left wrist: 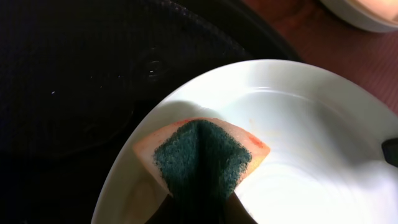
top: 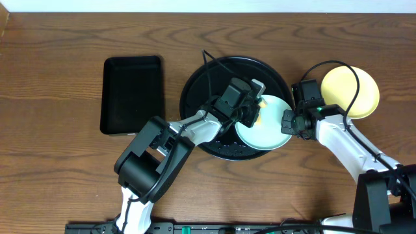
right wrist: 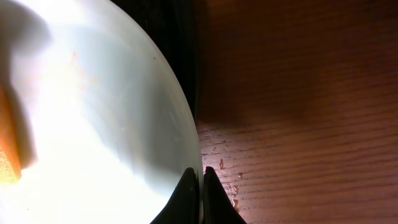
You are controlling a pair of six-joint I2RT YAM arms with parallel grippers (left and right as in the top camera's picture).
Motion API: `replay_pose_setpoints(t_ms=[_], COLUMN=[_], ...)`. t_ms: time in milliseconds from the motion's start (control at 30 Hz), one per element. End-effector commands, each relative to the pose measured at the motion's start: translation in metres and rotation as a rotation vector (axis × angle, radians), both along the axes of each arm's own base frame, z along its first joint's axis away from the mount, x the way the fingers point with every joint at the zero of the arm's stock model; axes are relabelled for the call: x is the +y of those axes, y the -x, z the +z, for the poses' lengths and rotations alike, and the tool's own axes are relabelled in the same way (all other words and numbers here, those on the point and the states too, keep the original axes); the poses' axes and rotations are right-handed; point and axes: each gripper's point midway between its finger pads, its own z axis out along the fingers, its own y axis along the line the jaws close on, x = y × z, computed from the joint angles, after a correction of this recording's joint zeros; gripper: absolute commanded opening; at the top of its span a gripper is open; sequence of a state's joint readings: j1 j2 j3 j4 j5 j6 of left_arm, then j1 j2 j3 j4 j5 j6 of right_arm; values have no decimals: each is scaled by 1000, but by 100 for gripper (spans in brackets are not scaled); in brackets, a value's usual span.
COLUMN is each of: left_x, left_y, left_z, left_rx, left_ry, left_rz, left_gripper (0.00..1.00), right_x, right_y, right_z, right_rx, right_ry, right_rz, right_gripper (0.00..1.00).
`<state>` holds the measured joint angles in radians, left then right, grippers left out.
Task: Clean dirty plates on tray and stack at the side
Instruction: 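Scrub the light-green plate surface with the sponge in the left gripper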
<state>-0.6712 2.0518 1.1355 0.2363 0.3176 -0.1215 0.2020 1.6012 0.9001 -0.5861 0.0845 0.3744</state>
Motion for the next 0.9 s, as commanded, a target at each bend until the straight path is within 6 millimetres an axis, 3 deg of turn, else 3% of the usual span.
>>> replay_pose_setpoints(t_ms=[0,233,867], left_x=[11,12,8], left_y=[3,3,-21], left_z=[-25,-28,-7], left_rx=[3,-9,-107], left_ry=[-68,-79,-7], left_rz=[-25,-41,-16], left_gripper=[8,8,8], right_x=[-6,-6,-6], right_y=[4,4,4], right_z=[-1,-1,-1], right_rx=[6,6,5], right_ry=[26,26,28], right_rz=[6,6,5], right_gripper=[1,1,1])
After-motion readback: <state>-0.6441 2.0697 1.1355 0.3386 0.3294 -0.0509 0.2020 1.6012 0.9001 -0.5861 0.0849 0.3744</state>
